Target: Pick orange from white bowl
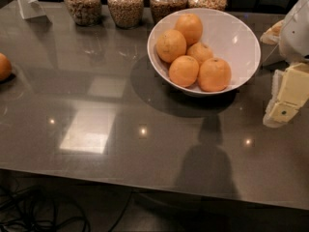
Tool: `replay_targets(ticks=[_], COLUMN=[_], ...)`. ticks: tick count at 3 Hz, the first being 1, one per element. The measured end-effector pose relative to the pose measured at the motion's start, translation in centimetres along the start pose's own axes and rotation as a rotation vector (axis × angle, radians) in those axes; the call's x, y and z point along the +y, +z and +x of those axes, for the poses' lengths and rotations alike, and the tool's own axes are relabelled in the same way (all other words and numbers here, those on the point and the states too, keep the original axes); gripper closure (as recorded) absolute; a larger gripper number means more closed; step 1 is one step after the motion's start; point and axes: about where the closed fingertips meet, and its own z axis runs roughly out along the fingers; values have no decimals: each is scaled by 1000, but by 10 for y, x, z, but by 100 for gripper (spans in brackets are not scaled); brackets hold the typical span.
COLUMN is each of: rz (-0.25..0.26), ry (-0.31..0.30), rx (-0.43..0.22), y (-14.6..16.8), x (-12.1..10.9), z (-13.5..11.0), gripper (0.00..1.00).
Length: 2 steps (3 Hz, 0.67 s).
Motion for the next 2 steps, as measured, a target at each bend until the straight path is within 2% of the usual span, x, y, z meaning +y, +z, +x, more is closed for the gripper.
replay_targets(ticks=[1,2], rz=[0,5], ry=[0,27], rx=[0,-54], y=[0,0], x=[0,-5], z=[0,0], gripper=[0,0])
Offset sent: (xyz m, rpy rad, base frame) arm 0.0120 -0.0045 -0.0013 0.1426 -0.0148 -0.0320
